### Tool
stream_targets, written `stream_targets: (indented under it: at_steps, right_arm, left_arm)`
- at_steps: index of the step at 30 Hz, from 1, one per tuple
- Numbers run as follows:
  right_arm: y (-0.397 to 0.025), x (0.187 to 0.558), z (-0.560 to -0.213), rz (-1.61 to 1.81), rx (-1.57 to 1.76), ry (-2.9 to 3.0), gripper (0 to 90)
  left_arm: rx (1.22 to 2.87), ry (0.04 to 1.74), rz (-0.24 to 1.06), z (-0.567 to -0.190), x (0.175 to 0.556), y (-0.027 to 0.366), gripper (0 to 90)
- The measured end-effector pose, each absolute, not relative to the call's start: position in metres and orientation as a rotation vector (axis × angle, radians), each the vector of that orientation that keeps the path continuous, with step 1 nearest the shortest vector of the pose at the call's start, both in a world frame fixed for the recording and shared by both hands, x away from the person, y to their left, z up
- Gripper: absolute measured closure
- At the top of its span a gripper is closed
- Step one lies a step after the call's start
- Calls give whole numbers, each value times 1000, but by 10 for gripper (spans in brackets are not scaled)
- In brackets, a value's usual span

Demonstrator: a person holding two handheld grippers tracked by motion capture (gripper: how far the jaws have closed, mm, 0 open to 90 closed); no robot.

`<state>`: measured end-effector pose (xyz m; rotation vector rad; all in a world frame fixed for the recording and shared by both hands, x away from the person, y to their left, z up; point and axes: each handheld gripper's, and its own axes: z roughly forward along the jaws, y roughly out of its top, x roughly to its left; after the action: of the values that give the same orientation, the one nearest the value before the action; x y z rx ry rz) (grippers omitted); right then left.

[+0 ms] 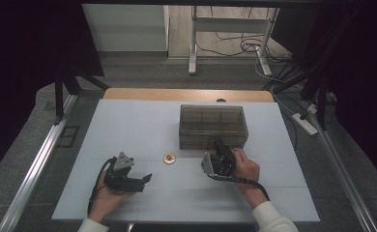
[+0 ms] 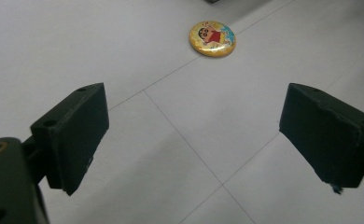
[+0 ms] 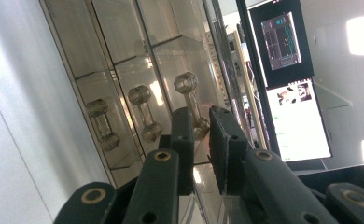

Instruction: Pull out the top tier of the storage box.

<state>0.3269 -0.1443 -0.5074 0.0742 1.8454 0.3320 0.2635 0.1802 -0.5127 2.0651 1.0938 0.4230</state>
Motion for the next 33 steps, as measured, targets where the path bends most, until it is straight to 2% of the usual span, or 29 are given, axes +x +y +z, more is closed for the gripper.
stream_targets:
  at_steps: [25, 33]
  right_arm:
    - [-146, 320, -507, 340, 83, 1857, 781]
    - [-146, 317, -500, 460, 166, 1921, 609]
  left_arm:
    - [2066, 1093, 429, -513, 263, 180, 89]
    - [2065, 1090, 433, -512, 264, 180, 89]
